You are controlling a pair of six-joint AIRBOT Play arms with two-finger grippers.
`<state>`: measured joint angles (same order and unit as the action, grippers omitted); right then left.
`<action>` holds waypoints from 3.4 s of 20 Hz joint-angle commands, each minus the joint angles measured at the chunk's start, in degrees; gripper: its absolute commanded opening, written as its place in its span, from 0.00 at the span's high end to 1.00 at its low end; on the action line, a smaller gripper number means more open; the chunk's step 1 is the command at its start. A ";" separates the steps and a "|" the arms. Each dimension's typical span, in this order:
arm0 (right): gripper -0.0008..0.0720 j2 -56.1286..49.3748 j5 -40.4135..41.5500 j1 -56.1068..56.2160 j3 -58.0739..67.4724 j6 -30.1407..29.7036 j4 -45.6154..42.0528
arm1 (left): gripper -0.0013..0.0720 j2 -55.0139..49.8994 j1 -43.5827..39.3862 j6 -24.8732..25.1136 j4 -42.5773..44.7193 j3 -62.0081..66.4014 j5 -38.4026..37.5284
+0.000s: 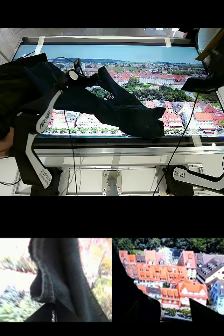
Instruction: Fold the clothes and pants, and hang the long-sleeved shirts on hangers.
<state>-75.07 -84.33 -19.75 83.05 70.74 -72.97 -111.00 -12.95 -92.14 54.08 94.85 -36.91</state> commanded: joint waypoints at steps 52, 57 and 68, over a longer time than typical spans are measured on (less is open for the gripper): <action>0.92 14.56 12.55 -37.27 -34.62 -11.85 -1.81 | 0.96 96.98 26.69 -10.60 44.52 -73.13 -26.95; 0.29 14.58 12.57 -38.77 -34.14 -10.49 -0.61 | 0.29 94.53 26.69 -15.78 44.28 -71.12 -18.05; 0.29 14.60 10.21 -34.69 -24.09 -9.57 16.00 | 0.24 46.47 27.21 -7.45 38.25 -43.32 -36.96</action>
<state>-60.51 -73.45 -56.51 57.82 61.76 -59.90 -49.06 14.11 -103.09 94.52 44.97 -64.27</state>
